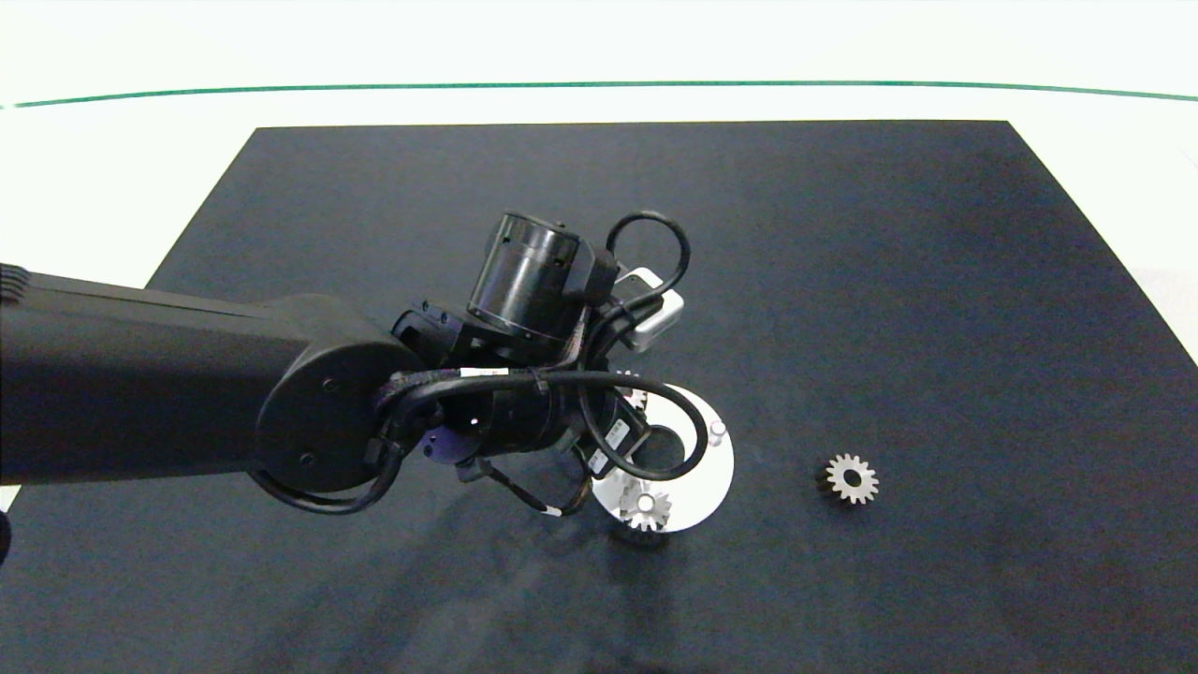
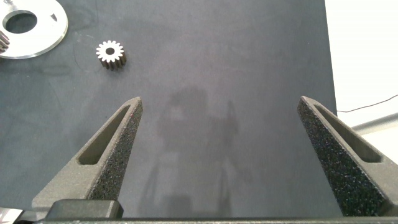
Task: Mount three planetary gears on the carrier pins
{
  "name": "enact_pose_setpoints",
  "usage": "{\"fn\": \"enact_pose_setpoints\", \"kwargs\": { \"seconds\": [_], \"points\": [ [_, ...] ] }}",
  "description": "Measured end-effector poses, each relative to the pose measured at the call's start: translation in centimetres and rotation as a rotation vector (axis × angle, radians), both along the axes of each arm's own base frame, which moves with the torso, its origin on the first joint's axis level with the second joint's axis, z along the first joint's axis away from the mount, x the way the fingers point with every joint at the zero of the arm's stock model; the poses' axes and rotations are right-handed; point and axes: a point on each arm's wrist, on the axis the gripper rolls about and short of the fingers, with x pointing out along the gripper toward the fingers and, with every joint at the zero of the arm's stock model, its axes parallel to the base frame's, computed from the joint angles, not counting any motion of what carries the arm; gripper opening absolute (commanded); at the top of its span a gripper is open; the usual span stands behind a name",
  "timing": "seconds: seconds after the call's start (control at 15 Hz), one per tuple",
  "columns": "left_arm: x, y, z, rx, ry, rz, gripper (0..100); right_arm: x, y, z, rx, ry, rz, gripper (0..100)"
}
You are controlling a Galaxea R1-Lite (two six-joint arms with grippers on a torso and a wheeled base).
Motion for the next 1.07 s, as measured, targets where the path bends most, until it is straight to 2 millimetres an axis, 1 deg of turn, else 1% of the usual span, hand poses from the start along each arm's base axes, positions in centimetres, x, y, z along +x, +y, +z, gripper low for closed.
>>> {"fn": "enact_pose_setpoints", "kwargs": {
  "seconds": [0.53, 1.07],
  "points": [
    [0.34, 0.23, 0.23, -0.004, -0.009, 0.009, 13, -0.01, 0.0, 0.0, 0.0, 0.0, 0.0, 100],
    [0.36, 0.34, 0.02, 0.001, -0.003, 0.013, 13, -0.02, 0.0, 0.0, 0.0, -0.001, 0.0, 100]
  ]
}}
